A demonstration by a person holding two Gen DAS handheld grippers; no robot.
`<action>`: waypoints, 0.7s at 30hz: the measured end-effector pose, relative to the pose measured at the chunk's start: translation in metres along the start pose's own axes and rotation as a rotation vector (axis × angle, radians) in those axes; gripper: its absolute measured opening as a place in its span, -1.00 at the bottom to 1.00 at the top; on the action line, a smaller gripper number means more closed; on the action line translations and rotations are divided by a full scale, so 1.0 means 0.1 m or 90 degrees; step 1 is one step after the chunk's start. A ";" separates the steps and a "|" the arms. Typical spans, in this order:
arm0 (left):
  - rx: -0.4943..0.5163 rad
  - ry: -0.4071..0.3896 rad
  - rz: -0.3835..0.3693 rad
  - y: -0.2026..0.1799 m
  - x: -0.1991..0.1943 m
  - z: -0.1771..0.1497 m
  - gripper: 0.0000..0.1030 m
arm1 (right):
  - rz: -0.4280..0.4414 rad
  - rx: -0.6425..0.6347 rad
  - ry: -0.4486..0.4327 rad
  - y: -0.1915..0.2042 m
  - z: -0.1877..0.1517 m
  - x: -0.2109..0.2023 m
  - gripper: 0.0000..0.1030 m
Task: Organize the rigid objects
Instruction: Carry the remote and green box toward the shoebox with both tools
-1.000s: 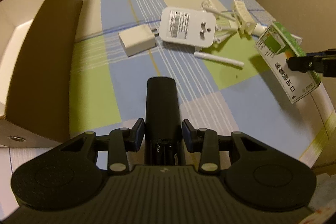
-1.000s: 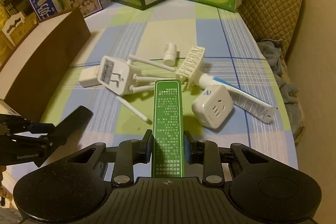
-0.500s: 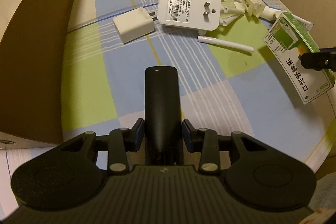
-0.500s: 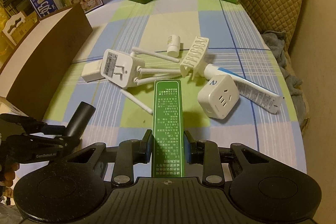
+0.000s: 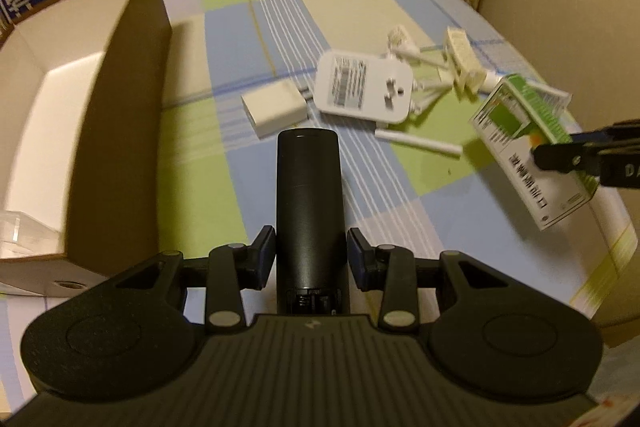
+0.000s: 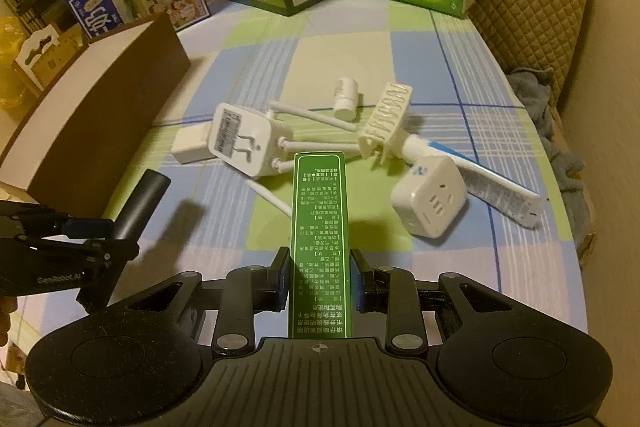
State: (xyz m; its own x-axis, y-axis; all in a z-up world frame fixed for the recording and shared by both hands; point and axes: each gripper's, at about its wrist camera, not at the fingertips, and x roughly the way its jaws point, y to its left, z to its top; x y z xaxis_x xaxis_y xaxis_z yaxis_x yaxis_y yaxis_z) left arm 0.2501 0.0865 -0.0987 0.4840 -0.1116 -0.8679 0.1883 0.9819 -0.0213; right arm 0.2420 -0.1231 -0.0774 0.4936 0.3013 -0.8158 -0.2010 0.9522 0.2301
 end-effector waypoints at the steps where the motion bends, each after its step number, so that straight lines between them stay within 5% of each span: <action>1: -0.003 -0.009 -0.001 0.02 -0.06 0.02 -0.36 | 0.005 -0.001 -0.002 0.02 0.02 -0.01 -0.49; 12: -0.021 -0.079 -0.005 0.26 -0.65 0.20 -0.36 | 0.083 -0.027 -0.032 0.60 0.30 -0.13 -0.49; 21: -0.049 -0.120 0.028 0.83 -1.07 0.28 -0.36 | 0.193 -0.063 -0.058 1.41 0.65 -0.11 -0.49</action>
State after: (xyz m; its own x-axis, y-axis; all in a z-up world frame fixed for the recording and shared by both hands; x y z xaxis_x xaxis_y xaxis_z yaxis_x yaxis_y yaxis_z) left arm 0.2380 0.1753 0.0070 0.6433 -0.0887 -0.7605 0.1019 0.9944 -0.0298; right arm 0.2634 0.0114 -0.0017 0.4724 0.5773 -0.6660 -0.4288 0.8107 0.3986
